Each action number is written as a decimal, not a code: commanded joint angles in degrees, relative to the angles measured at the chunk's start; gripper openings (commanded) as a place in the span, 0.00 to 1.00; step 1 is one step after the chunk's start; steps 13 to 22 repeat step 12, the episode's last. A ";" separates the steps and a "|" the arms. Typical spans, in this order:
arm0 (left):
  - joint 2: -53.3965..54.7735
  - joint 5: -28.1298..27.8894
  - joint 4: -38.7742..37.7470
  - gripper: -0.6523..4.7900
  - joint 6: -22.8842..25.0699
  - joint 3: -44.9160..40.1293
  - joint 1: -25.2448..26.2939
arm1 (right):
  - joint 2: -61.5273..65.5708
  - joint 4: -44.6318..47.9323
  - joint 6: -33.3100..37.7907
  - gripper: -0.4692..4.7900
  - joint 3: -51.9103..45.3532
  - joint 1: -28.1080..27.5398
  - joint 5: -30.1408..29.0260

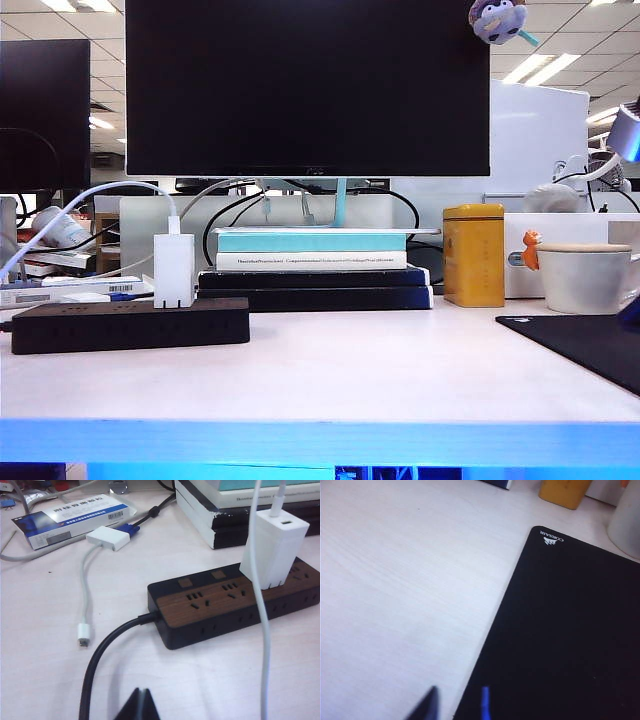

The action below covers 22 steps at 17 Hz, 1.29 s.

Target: Plug the white charger into the left socket.

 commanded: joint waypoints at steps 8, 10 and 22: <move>-0.74 -0.11 0.52 0.11 0.04 0.11 0.07 | -14.56 -6.56 0.07 0.31 -0.50 -1.27 -0.63; -2.43 -0.13 0.20 0.11 0.04 0.11 0.11 | -19.96 -7.58 0.07 0.31 -0.50 -3.34 -1.01; -5.44 -0.13 -0.13 0.11 0.04 0.11 0.11 | -25.81 -7.61 0.07 0.31 -0.50 -7.06 -1.03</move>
